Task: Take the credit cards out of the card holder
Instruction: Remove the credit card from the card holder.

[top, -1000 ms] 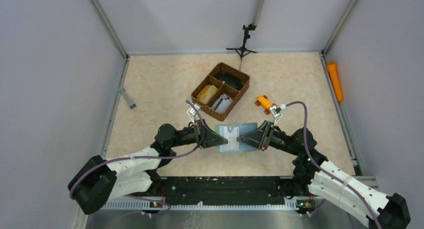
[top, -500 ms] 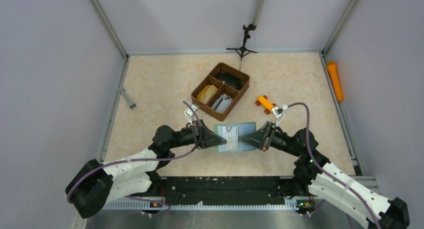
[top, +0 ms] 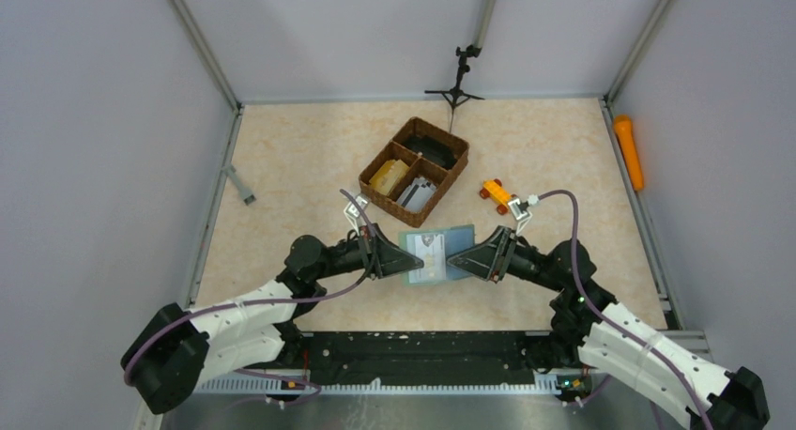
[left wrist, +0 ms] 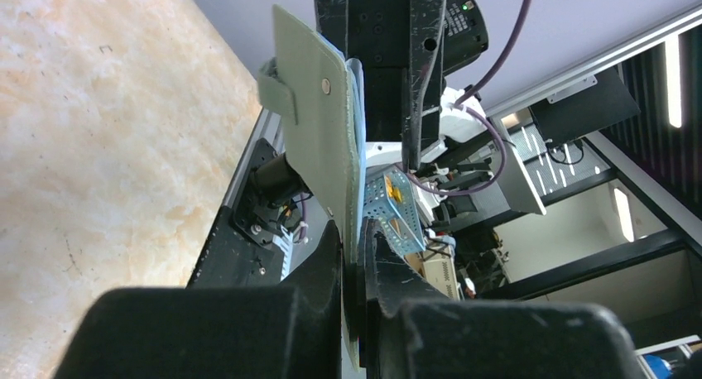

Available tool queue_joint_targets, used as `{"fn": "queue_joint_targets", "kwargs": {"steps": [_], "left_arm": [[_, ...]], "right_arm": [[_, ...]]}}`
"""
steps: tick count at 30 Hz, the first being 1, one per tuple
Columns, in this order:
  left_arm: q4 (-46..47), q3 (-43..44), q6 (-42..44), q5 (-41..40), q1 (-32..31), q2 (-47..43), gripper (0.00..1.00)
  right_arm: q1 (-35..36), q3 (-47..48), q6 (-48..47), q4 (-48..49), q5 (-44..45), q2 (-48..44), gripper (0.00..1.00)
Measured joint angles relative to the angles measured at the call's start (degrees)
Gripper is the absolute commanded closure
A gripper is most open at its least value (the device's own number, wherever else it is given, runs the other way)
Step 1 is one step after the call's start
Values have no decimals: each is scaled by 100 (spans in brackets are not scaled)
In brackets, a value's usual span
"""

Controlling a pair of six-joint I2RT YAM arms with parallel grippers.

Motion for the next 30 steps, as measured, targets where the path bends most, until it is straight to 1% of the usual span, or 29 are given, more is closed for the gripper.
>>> {"fn": "queue_joint_targets", "kwargs": {"steps": [1, 6, 7, 8, 9, 13, 14, 16, 18, 25, 30], "left_arm": [[39, 0, -15, 22, 0, 85, 100], [479, 2, -208, 157, 0, 514, 100], [590, 2, -260, 177, 0, 588, 98], [715, 2, -308, 203, 7, 662, 92], [824, 2, -350, 214, 11, 728, 89], [1117, 2, -468, 249, 13, 890, 87], [1154, 2, -479, 249, 7, 911, 89], [1196, 2, -487, 249, -2, 929, 97], [1209, 2, -505, 245, 0, 935, 100], [1209, 0, -494, 227, 0, 909, 100], [1029, -87, -470, 208, 116, 627, 100]], "right_arm": [[0, 0, 15, 76, -39, 68, 69], [-4, 0, 17, 120, -107, 264, 95], [-11, 0, 15, 118, -109, 284, 100], [-13, 0, 20, 114, -107, 291, 100], [-24, 0, 13, 111, -105, 284, 100], [-37, 0, 9, -37, -57, 114, 100], [-35, 0, 7, -131, -13, 17, 100], [-37, 0, -28, -293, 59, -175, 100], [-37, 0, -55, -413, 116, -310, 100], [-50, 0, -94, -660, 186, -485, 100], [-122, 13, -203, -988, 251, -719, 100]]}}
